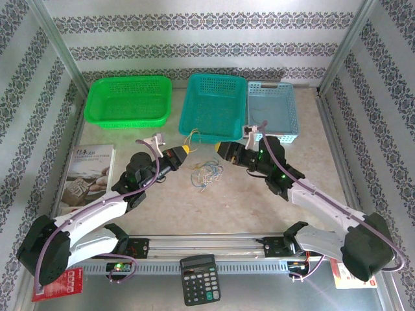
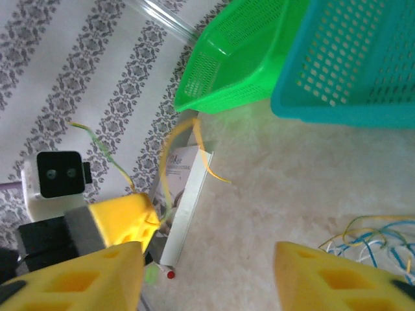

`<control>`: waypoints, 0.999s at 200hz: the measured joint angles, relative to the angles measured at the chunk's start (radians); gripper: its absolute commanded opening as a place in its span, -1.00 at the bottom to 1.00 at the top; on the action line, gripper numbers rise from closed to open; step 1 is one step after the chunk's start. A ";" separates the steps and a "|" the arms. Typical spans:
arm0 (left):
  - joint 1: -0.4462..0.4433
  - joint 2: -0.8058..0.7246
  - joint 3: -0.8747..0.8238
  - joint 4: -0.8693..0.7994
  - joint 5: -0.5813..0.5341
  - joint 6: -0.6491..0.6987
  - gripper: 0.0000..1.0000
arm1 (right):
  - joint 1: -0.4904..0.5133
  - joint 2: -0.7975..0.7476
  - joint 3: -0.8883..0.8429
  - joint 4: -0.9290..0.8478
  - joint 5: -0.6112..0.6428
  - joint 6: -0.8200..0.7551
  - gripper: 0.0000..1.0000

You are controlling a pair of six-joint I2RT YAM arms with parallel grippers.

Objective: Untangle the cables

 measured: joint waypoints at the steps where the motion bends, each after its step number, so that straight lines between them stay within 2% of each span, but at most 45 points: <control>1: 0.000 0.000 0.001 -0.002 0.000 0.002 -1.00 | 0.000 0.000 0.004 -0.003 0.000 -0.003 0.24; 59: -0.025 0.016 0.051 -0.095 0.012 0.092 -1.00 | 0.012 0.050 0.220 -0.124 0.012 -0.137 0.26; 124: -0.063 0.063 0.086 -0.102 0.021 0.114 -1.00 | 0.062 0.168 0.259 -0.137 0.029 -0.153 0.16; 153: -0.072 0.073 0.100 -0.101 0.020 0.117 -1.00 | 0.068 0.192 0.263 -0.131 0.038 -0.150 -0.08; 200: -0.079 0.097 0.115 -0.101 0.021 0.125 -1.00 | 0.075 0.213 0.286 -0.113 0.039 -0.131 -1.00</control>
